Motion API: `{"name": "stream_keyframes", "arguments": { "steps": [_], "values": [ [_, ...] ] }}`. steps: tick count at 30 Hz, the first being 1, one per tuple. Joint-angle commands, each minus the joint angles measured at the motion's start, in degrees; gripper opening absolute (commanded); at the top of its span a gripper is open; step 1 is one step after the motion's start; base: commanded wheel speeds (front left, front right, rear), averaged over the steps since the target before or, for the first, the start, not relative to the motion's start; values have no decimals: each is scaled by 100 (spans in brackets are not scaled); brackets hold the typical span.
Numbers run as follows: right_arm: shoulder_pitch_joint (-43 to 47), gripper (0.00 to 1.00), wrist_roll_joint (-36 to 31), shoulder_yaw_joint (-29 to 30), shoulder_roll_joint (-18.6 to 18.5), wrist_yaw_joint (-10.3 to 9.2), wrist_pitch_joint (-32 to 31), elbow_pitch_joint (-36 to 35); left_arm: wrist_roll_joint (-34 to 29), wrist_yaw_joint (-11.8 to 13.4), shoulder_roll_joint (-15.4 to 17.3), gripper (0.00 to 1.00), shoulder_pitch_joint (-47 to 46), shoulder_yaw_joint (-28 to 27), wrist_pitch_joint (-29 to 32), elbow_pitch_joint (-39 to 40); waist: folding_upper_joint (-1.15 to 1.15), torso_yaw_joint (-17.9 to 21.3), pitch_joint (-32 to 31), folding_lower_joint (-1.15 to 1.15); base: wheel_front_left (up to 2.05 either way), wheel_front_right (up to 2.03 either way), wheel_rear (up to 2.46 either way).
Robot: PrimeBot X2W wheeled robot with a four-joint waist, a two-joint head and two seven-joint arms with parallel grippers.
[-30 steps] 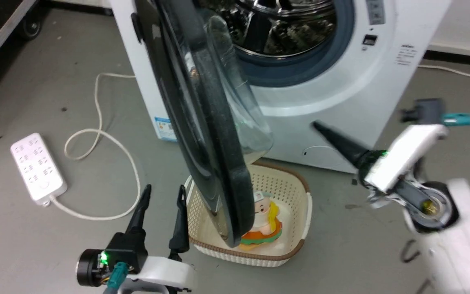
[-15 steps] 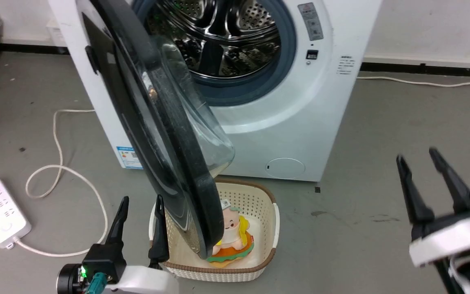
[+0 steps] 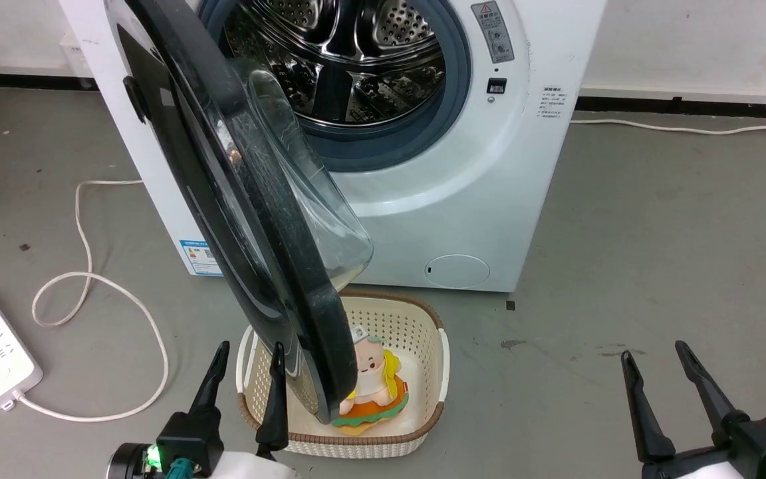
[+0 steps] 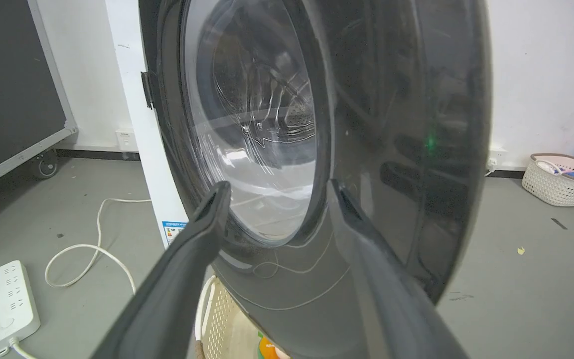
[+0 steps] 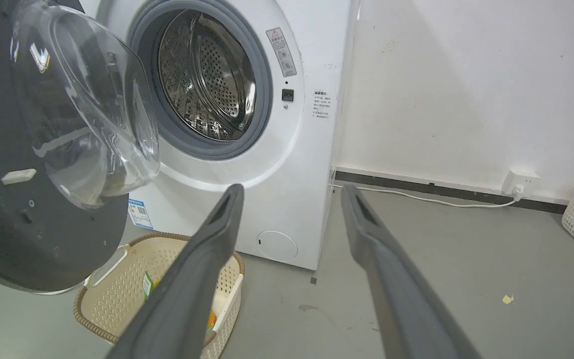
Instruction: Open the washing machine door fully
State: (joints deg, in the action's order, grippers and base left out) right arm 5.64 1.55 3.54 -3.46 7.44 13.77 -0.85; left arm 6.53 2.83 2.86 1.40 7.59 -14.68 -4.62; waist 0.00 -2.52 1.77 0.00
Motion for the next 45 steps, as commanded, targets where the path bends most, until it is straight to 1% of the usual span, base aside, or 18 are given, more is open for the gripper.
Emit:
{"name": "stream_keyframes", "arguments": {
  "steps": [1, 4, 5, 6, 9, 12, 17, 20, 24, 28, 31, 32, 37, 39, 41, 43, 45],
  "values": [
    [17, 100, 9, 9, 36, 5, 30, -10, -33, -11, 12, 100, 25, 1, -32, -15, 0, 1, -2, 0, 0, 0, 0],
    [-12, 100, 56, 14, 46, 5, 35, 8, -59, -7, 11, 100, 11, 0, -32, -8, 0, -3, -7, 0, 0, 0, 0],
    [-18, 100, 70, 20, 48, 5, 37, 7, -57, -23, 11, 20, 12, 6, -32, -17, 0, -4, -11, 0, 0, 0, 0],
    [-21, 100, 86, 32, 50, 5, 38, 4, -67, -49, 11, 0, 7, 19, -32, -22, 0, -5, -12, 0, 0, 0, 0],
    [-22, 100, 112, 57, 54, 5, 35, 3, -102, -62, 11, 0, 3, 14, -32, 10, 0, -12, -19, 0, 0, 0, 0],
    [-42, 100, 189, 54, 56, 5, 31, 7, -22, -20, 8, 0, -61, -126, -32, 264, 0, -20, -4, 0, 0, 0, 0],
    [-64, 100, 254, 25, 57, 5, 30, 15, 214, 104, 5, 0, -290, -485, -32, 990, 0, -21, 1, 0, 0, 0, 0],
    [-74, 100, 287, 2, 57, 5, 16, 31, 549, 140, 4, 0, -563, -805, -32, 1571, 0, -15, -5, 0, 0, 0, 0],
    [-88, 100, 323, -8, 57, 5, 4, 53, 414, 73, 50, 0, -1012, -1098, -32, 2369, 0, -4, -35, 0, 0, 0, 0],
    [-74, 100, 363, -16, 57, 5, -3, 101, 257, 4, 179, 0, -1358, -1091, -26, 2871, 0, 20, -84, 0, 0, 0, 0],
    [-57, 100, 406, -69, 57, 5, -4, 155, 197, -50, 229, 0, -1551, -932, 193, 3120, 0, 36, -100, 0, 0, 0, 0],
    [-39, 100, 444, -120, 57, 5, 3, 194, 126, -165, 235, 0, -1614, -565, 602, 3268, 0, 44, -108, 0, 0, 0, 0],
    [-37, 100, 463, -150, 57, 5, 12, 241, 145, -295, 153, 0, -1445, 235, 1297, 3256, 0, 57, -97, 0, 0, 0, 0],
    [-48, 100, 442, -144, 57, 5, -13, 271, 169, -318, 119, 0, -1282, 594, 1562, 3135, 0, 59, -79, 0, 0, 0, 0],
    [-66, 100, 436, -144, 57, 5, -16, 291, 233, -272, 87, 0, -1061, 885, 1821, 2907, 0, 65, -55, 0, 0, 0, 0],
    [-88, 100, 438, -149, 57, 5, -17, 309, 361, -229, 64, 0, -849, 1114, 2013, 2641, 0, 74, -20, 0, 0, 0, 0],
    [-110, 100, 458, -142, 57, 5, -14, 323, 404, -254, 56, 0, -706, 1325, 2147, 2344, 0, 73, 16, 0, 0, 0, 0]
  ]
}}
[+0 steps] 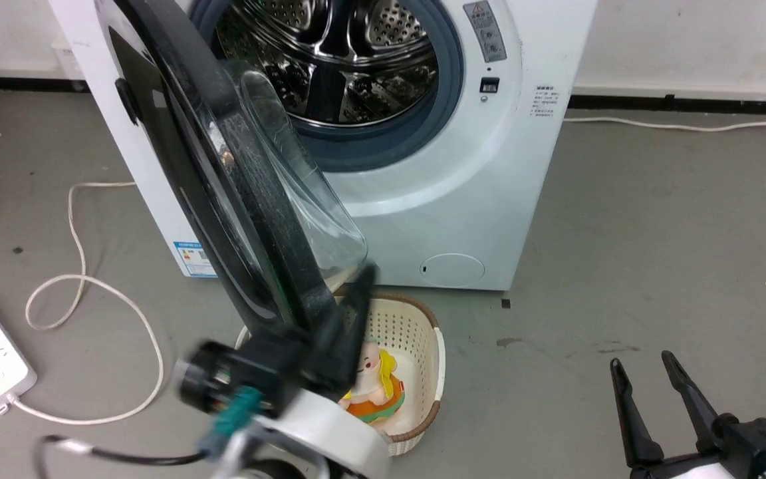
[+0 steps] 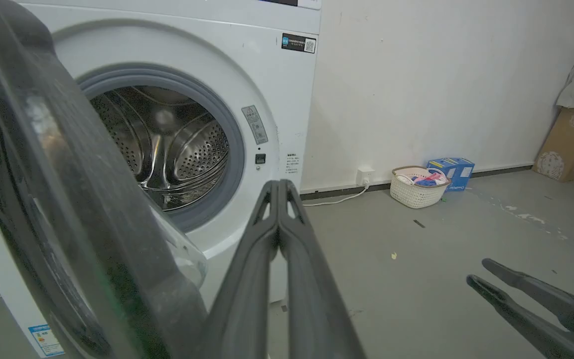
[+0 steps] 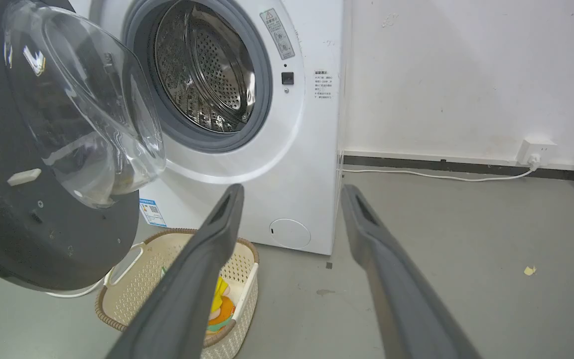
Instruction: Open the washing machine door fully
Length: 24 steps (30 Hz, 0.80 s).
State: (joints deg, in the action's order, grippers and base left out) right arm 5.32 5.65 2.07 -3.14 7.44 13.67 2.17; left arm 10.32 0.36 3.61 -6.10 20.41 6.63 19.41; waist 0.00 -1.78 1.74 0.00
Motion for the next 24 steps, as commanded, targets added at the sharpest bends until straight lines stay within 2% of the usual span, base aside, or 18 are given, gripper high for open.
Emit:
{"name": "stream_keyframes", "arguments": {
  "steps": [1, 7, 14, 19, 24],
  "values": [
    [-86, 100, 57, 8, 26, 5, -2, 29, 68, -15, -24, 0, 88, 117, 23, -185, 0, -3, 42, 0, 0, 0, 0],
    [-138, 100, 83, 14, 26, 5, 16, 91, 194, 88, -46, 0, 157, 336, -88, -1054, 0, -16, 147, 0, 0, 0, 0],
    [-199, 100, 130, -31, 26, 5, 36, 164, 263, 301, -45, 0, 109, 178, -509, -2101, 0, -23, 239, 0, 0, 0, 0],
    [-196, 100, 159, -39, 26, 5, 52, 222, 381, 348, -46, 0, 75, 46, -915, -2416, 0, -126, 264, 0, 0, 0, 0],
    [-175, 100, 180, -53, 26, 5, 60, 269, 427, 364, -37, 0, 83, 15, -1015, -2528, 0, -304, 229, 0, 0, 0, 0]
  ]
}}
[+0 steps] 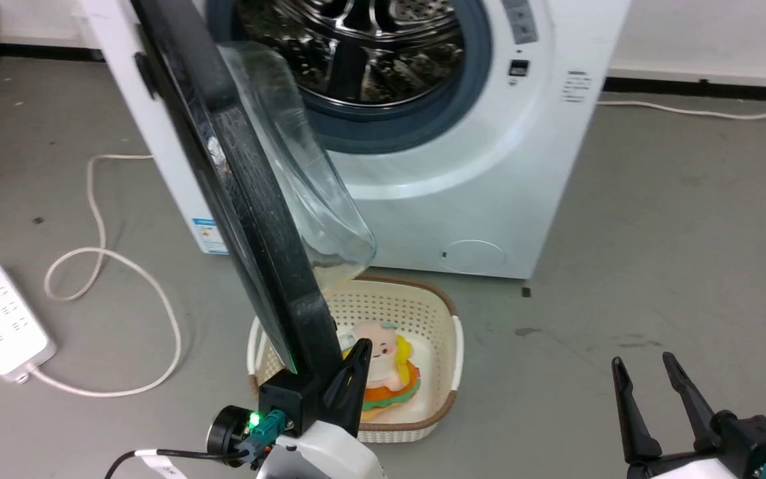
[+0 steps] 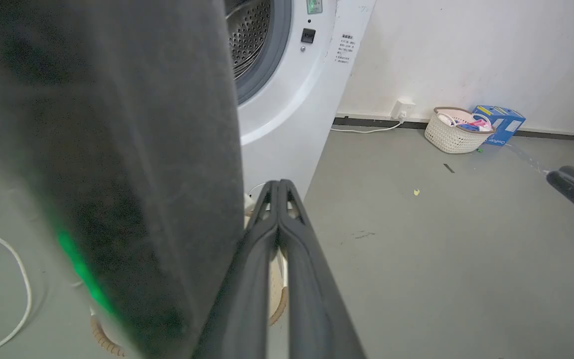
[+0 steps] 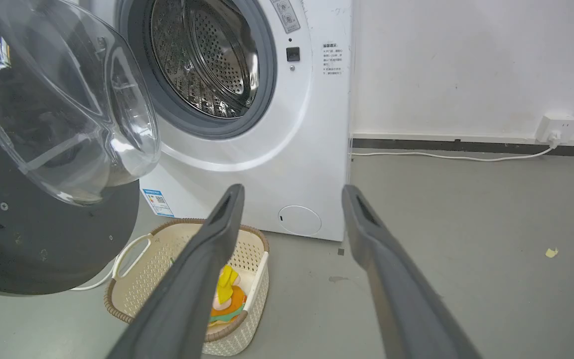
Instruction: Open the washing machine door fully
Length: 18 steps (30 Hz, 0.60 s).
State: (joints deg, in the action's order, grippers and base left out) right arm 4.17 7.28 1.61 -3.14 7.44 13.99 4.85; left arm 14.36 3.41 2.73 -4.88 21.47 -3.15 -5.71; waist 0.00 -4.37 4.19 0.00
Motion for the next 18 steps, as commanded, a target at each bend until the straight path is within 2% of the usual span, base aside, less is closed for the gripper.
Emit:
{"name": "stream_keyframes", "arguments": {
  "steps": [1, 5, 9, 10, 11, 12, 18],
  "values": [
    [-48, 100, 62, -7, 26, 5, 31, 1, 47, 63, 58, 0, -25, -90, -28, -42, 0, -180, -44, 0, 0, 0, 0],
    [-24, 100, 78, 7, 26, 5, 23, -6, 65, 70, 76, 0, -2, -82, -30, -74, 0, -446, -85, 0, 0, 0, 0],
    [31, 100, 98, -28, 26, 5, 7, 20, 110, 131, 106, 0, 75, -128, -80, -58, 0, -949, -152, 0, 0, 0, 0],
    [31, 100, 98, -28, 26, 5, 7, 20, 110, 131, 106, 0, 75, -128, -80, -58, 0, -949, -152, 0, 0, 0, 0],
    [58, 100, 111, -54, 26, 5, 2, 33, 136, 168, 134, 0, 107, -180, -96, -26, 0, -1149, -165, 0, 0, 0, 0],
    [58, 100, 111, -54, 26, 5, 2, 33, 136, 168, 134, 0, 107, -180, -96, -26, 0, -1149, -165, 0, 0, 0, 0],
    [55, 100, 99, -128, 26, 5, -34, 19, 228, 281, 309, 0, 107, -446, -102, 108, 0, -1703, -75, 0, 0, 0, 0]
  ]
}}
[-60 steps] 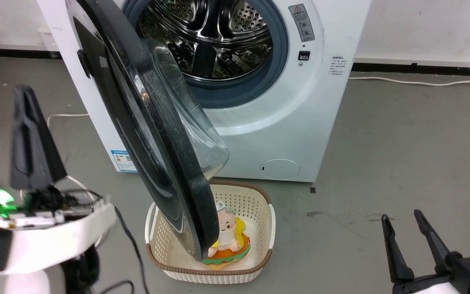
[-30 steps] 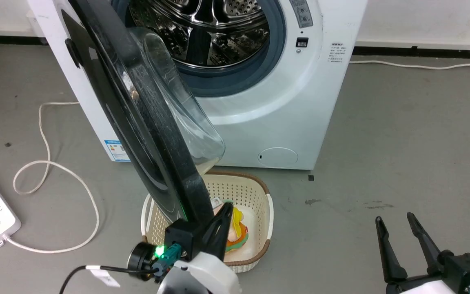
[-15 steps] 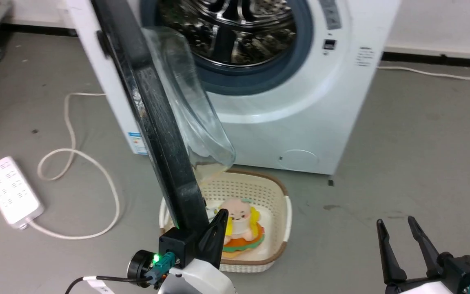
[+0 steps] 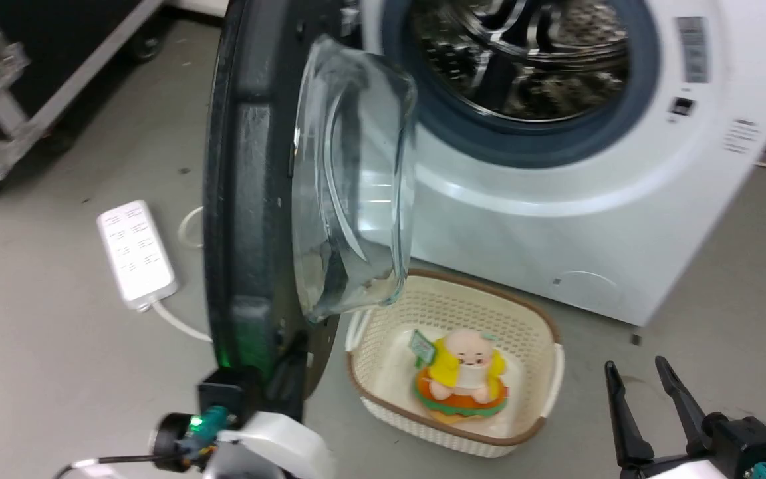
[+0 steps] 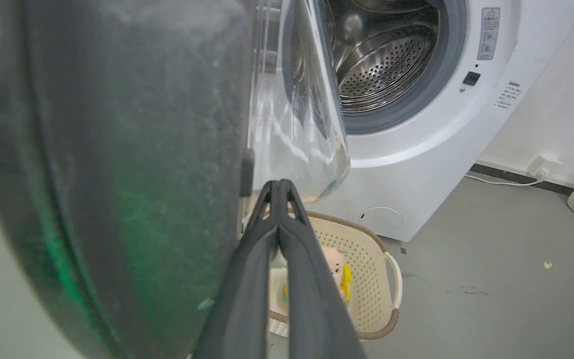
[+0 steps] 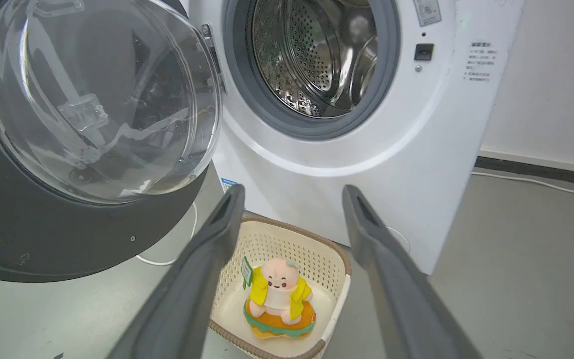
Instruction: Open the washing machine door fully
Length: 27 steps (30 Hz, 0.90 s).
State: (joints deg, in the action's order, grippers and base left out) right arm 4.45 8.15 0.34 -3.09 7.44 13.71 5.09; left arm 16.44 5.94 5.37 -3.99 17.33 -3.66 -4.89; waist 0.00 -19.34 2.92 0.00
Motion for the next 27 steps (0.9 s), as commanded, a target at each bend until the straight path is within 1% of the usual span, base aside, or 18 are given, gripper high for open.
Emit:
{"name": "stream_keyframes", "arguments": {
  "steps": [1, 8, 11, 15, 20, 23, 27],
  "values": [
    [14, 100, 0, -13, 21, 5, -21, -25, 39, 50, 88, 0, 9, -95, -49, 59, 0, -276, 98, 0, 0, 0, 0],
    [-152, 100, -202, -38, 21, 5, -225, -269, 267, 208, 331, 0, -200, -652, -110, 168, 0, -588, 629, 0, 0, 0, 0],
    [-235, 100, -335, -86, 14, 5, -356, -415, 382, 247, 461, 0, -371, -920, -154, 160, 0, -623, 932, 0, 0, 0, 0],
    [-340, 100, -425, -127, -94, 5, -497, -625, 541, 272, 714, 0, -620, -1304, -158, 90, 0, -585, 1325, 0, 0, 0, 0],
    [-411, 100, -429, -26, -288, 5, -625, -846, 811, 201, 1113, 0, -1002, -1817, -159, -233, 0, -527, 1705, 0, 0, 0, 0],
    [-421, 100, -424, 22, -391, 5, -667, -937, 1082, 131, 1287, 0, -1307, -2159, -215, -563, 0, -468, 1858, 0, 0, 0, 0],
    [-452, 100, -410, 59, -479, 5, -725, -1053, 1326, -4, 1537, 0, -1732, -2452, -265, -1051, 0, -362, 2013, 0, 0, 0, 0]
  ]
}}
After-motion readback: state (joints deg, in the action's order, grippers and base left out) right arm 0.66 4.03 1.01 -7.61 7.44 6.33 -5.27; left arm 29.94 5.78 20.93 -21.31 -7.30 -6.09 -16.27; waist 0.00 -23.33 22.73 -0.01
